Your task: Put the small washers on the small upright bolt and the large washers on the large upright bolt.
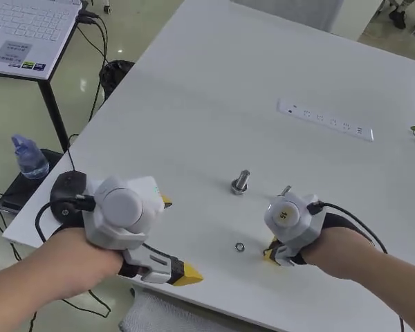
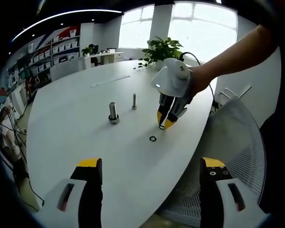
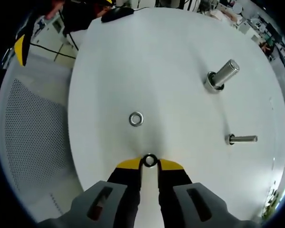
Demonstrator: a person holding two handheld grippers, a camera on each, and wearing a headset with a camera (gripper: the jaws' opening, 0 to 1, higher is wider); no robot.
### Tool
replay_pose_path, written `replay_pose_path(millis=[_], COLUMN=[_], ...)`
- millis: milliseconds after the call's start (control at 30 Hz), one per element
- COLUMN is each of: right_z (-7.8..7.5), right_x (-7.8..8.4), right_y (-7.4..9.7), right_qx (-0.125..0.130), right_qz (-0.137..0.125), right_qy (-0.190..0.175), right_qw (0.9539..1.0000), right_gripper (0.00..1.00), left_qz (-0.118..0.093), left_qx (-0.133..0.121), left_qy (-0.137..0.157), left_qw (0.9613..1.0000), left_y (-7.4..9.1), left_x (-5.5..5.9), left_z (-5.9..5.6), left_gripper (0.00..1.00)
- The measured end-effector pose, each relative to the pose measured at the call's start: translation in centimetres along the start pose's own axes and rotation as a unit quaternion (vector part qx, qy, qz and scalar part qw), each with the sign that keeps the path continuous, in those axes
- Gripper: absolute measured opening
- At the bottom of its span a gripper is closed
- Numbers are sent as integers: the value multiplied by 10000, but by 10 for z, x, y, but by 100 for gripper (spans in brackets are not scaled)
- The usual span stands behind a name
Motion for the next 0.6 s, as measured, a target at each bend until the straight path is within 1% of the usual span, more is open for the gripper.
replay_pose_path(millis=[67,233,333,433,500,600], right_z=[0,1,0,-2,-5,-7], right_x=[1,2,2,4,4,6], right_y=[0,0,0,-1,1,4], right_qx=[-2,24,-21,-10,1,-10], right_qz=[-6,-100,-152,-163,-217,-230], right_qy=[-46,-20,-102,-72,-131,-218], right_qw=[10000,9999,9998,9998,9997,9995], right_gripper=[12,12,12,12,12,12], left_qz=[4,17,12,27,31,36], left_qx=[-5,-9,-8,-10,-9,8], left_qy=[-10,-5,-18,-30,-36,-37], left_qw=[10000,10000,10000,10000,10000,10000], left_y=[-1,-2,-3,-4,-4,-5], left_x=[-1,-4,-5,-6,-7,-7], left_z=[1,3,3,4,4,4], left_gripper=[84,83,83,83,83,83])
Point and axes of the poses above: the centre of the closed fingertips' face, and the gripper's own axes: y roughly backward along the fingers, z roughly to its left, x roughly out of its underside, the point moved 3 cm from there along y, roughly backward along the fingers, and after that the axes turned 2 degrees about -x, right-handed, at the moved point
